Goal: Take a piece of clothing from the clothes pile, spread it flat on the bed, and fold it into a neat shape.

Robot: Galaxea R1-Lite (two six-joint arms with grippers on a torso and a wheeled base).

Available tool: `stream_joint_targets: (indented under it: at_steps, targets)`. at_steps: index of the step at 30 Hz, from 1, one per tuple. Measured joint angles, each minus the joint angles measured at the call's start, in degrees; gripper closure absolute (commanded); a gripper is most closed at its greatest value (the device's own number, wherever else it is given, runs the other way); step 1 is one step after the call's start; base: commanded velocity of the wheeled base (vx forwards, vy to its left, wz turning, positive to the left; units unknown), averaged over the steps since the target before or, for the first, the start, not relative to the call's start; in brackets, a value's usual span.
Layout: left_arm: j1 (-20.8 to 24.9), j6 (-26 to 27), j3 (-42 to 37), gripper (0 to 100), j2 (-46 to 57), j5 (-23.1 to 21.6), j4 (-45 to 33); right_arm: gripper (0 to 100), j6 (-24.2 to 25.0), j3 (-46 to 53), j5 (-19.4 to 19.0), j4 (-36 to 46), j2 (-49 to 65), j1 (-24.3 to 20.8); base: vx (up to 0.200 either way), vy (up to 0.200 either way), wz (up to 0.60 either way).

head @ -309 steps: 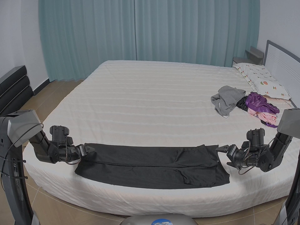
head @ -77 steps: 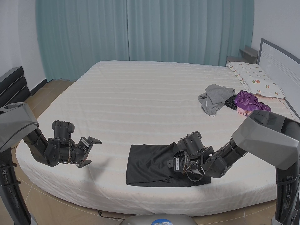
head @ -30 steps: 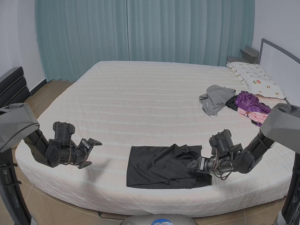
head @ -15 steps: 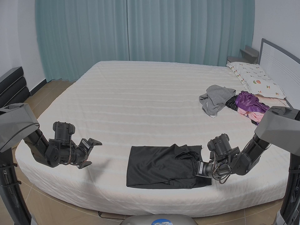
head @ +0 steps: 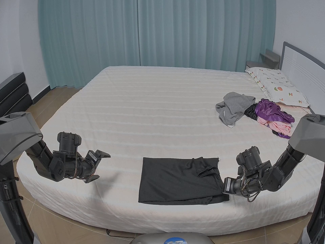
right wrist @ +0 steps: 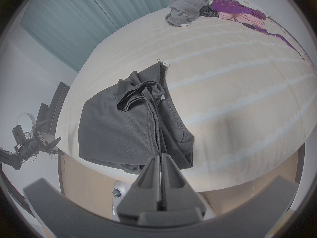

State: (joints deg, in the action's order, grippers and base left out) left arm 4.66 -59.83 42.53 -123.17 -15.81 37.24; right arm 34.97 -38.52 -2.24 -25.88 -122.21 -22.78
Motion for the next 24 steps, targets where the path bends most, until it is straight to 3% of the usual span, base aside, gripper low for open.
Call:
stream_joint_targets:
  at_steps: [3, 4, 18, 24]
  targets:
    - [0.0, 0.0, 0.0, 0, 0.0, 0.1, 0.0, 100, 0.0, 0.4, 0.0, -0.1, 0.1, 0.1, 0.000, 0.000, 0.00]
    - [0.0, 0.0, 0.0, 0, 0.0, 0.1, 0.0, 0, -0.1, 0.6, 0.0, -0.1, 0.2, 0.1, 0.000, 0.000, 0.00]
    - [0.0, 0.0, 0.2, 0, -0.1, 0.4, 0.0, 0, 0.8, -4.8, -1.1, -0.2, 1.5, -1.0, 0.000, 0.000, 0.00]
    - [0.0, 0.0, 0.2, 0, -0.1, 0.4, 0.0, 0, 6.6, -10.7, -1.5, 0.0, -1.6, -4.1, 0.000, 0.000, 0.00]
